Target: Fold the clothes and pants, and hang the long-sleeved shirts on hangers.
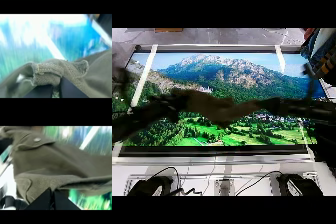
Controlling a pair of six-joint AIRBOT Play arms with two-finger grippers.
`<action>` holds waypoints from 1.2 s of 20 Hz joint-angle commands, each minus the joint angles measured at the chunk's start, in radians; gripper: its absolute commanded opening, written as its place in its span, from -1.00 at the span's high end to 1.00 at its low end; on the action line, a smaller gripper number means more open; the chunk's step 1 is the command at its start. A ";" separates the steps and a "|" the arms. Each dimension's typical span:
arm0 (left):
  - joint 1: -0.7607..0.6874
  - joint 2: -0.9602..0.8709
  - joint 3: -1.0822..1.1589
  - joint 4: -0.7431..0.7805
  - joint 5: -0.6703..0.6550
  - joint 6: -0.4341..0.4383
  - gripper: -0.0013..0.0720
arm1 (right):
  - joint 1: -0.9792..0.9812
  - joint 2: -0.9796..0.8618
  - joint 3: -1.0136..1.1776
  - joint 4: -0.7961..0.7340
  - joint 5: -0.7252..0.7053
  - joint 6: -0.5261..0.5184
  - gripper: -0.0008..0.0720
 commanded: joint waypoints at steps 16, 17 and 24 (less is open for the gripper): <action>-0.029 -0.377 -0.091 0.117 0.098 -0.604 0.90 | 0.098 -0.214 0.068 -0.327 -0.359 0.391 0.93; -0.031 -0.472 -0.088 0.061 0.172 -0.573 0.90 | 0.127 -0.295 0.057 -0.344 -0.433 0.388 0.93; 0.002 -0.682 0.022 -0.138 0.126 -0.327 0.90 | 0.115 -0.522 0.063 -0.372 -0.427 0.389 0.93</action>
